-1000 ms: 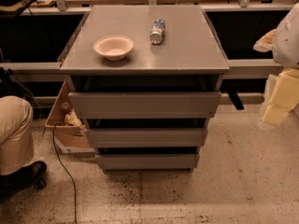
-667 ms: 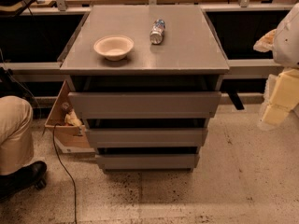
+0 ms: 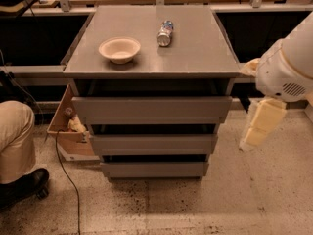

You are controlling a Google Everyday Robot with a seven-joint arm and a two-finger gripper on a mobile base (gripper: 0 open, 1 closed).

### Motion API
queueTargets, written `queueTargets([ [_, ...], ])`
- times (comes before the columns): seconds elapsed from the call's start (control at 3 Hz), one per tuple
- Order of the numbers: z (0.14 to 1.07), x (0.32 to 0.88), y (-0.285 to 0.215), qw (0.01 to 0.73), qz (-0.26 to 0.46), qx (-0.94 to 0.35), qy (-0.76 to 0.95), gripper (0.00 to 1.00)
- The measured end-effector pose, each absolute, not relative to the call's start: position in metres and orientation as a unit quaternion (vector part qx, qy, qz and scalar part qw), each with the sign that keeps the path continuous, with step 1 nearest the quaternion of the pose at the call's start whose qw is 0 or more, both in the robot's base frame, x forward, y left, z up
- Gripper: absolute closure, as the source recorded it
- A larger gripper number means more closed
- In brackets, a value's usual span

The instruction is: Open middle drawer

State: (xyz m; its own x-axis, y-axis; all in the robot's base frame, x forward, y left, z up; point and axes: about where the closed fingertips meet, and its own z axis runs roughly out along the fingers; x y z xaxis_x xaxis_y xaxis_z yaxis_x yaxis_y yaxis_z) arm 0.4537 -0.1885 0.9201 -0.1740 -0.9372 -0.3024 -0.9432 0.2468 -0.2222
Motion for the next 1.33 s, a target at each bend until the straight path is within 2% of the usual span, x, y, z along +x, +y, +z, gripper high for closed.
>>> queueTargets([
  [1.0,0.786,0.467,-0.131,0.222,0.099,-0.630,0.737,0.00],
  [1.33,0.785,0.466,-0.129,0.218,0.097,-0.630,0.739,0.00],
])
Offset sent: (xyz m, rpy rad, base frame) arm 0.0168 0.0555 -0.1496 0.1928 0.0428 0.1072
